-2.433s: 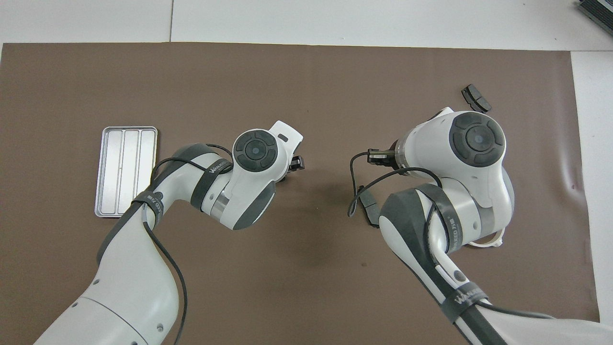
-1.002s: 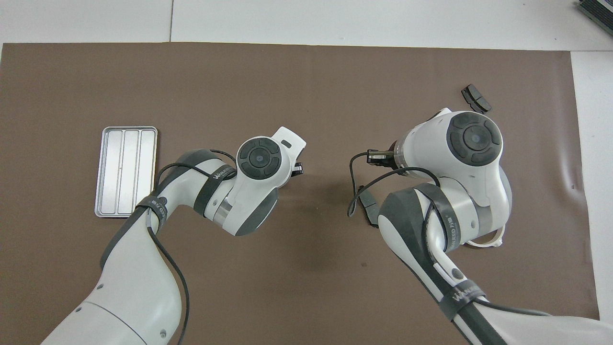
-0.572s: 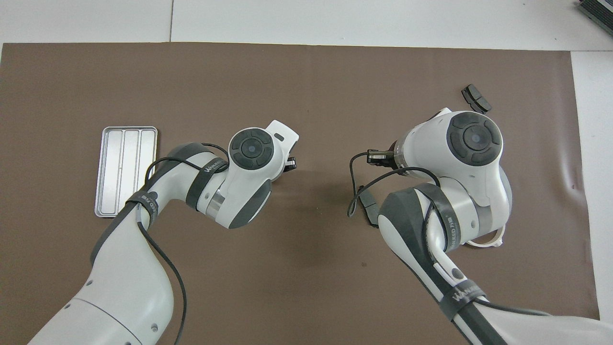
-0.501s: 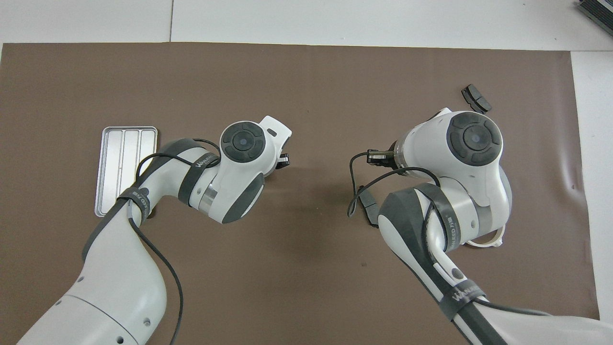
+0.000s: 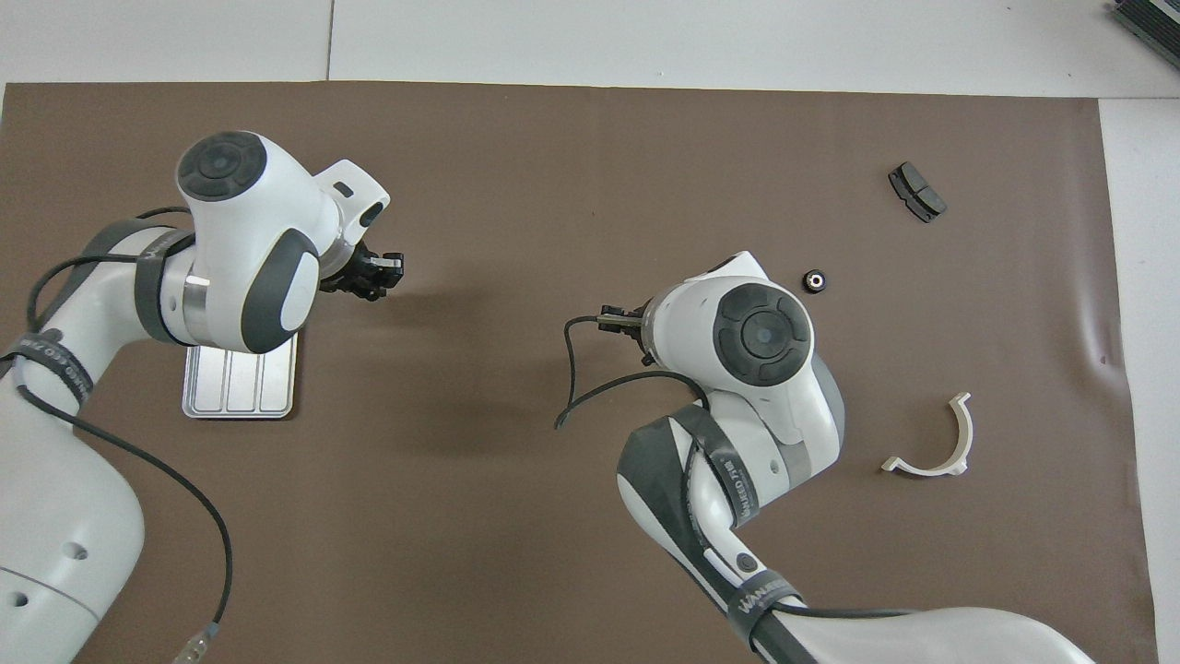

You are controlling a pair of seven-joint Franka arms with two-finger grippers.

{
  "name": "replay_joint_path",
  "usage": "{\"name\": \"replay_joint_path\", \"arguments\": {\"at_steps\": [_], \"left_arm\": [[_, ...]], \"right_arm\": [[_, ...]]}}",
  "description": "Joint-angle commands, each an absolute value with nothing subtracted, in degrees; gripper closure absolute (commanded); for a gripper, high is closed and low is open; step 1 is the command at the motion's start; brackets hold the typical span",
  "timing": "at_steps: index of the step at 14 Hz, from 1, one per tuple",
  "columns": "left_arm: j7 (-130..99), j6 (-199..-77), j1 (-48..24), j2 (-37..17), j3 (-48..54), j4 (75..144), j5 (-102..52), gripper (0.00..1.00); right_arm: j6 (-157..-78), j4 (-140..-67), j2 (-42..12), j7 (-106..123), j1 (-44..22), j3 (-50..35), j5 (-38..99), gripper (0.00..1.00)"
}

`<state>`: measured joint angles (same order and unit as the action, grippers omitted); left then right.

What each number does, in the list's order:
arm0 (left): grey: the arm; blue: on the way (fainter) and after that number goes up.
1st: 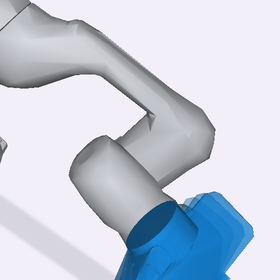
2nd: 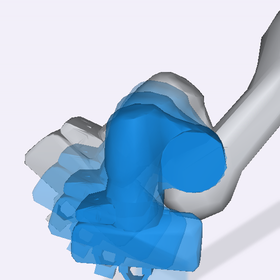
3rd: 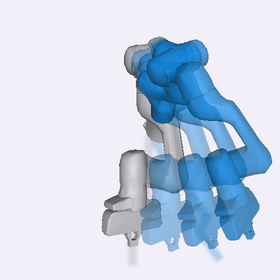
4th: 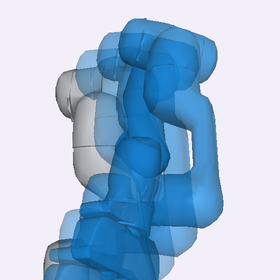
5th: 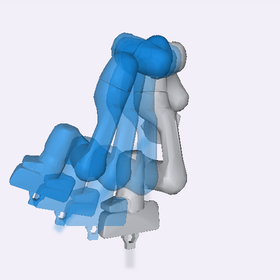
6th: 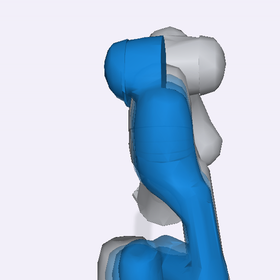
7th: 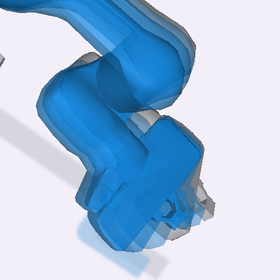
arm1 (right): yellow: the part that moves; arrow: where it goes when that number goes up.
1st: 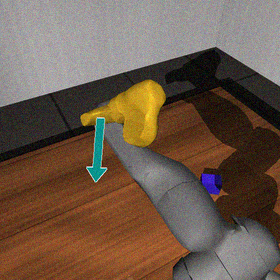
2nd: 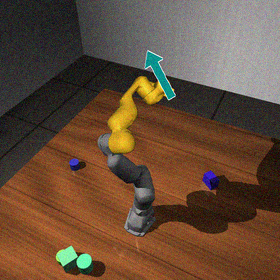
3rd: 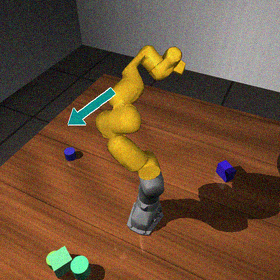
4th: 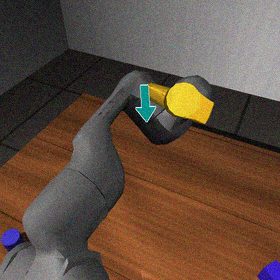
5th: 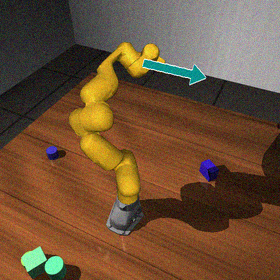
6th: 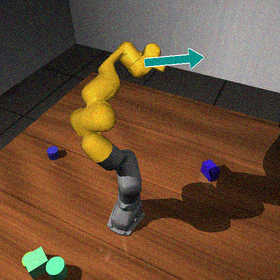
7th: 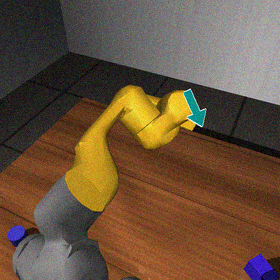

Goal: Pick bearing gear from pile to tray

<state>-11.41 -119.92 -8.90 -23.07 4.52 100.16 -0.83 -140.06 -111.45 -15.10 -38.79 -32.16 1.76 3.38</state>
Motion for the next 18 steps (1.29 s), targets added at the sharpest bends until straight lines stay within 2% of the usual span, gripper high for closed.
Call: {"name": "replay_joint_path", "arguments": {"at_steps": [1, 5, 6, 8, 9, 10, 11, 13, 15, 16, 17, 18], "left_arm": [[-2.0, -117.1, -4.8, -20.6, 4.8, 101.7, -1.9, 1.00], [10.3, -117.5, 1.2, -19.7, 4.7, 104.1, -1.9, 1.00], [13.3, -117.6, 2.7, -19.4, 4.6, 104.7, -1.9, 1.00], [17.6, -117.6, 4.5, -19.1, 4.5, 105.4, -1.9, 1.00], [18.7, -117.5, 5.2, -19.1, 4.5, 105.5, -1.9, 1.00], [19.1, -117.5, 5.3, -19.0, 4.5, 105.5, -1.9, 0.90], [18.9, -117.5, 5.2, -19.0, 4.5, 105.5, -1.9, 0.76], [18.2, -117.7, 4.5, -19.1, 4.6, 105.3, -1.9, 0.57], [16.2, -117.7, 3.4, -19.1, 4.6, 105.1, -1.9, 0.53], [16.0, -117.7, 2.9, -19.2, 4.6, 105.1, -1.9, 0.37], [16.0, -117.7, 2.8, -19.1, 4.6, 105.1, -1.9, 0.27], [16.0, -117.7, 2.8, -19.1, 4.6, 105.1, -1.9, 0.27]], "right_arm": [[-143.6, -110.9, -18.0, -43.0, -34.7, 1.7, 4.4, 1.00], [-149.2, -110.9, -22.8, -49.6, -38.8, 1.8, 3.4, 1.00], [-149.2, -110.9, -22.9, -49.6, -38.8, 1.8, 3.4, 0.96], [-150.2, -110.9, -23.9, -49.8, -39.0, 1.8, 3.4, 0.81], [-150.6, -110.9, -24.2, -50.2, -39.0, 1.8, 3.4, 0.55], [-150.6, -110.8, -24.2, -50.9, -39.0, 1.8, 3.4, 0.18], [-150.5, -110.8, -24.2, -50.9, -39.0, 1.8, 3.4, 0.00], [-150.1, -110.7, -23.7, -50.9, -39.0, 1.8, 3.4, 0.00], [-148.8, -110.7, -22.1, -50.6, -38.3, 2.4, 3.3, 0.00], [-147.0, -110.7, -20.6, -49.9, -37.5, 2.6, 3.3, 0.00], [-146.4, -110.7, -19.2, -48.8, -35.9, 2.8, 2.9, 0.00], [-145.2, -110.7, -17.8, -46.9, -34.0, 2.8, 1.9, 0.00]]}}
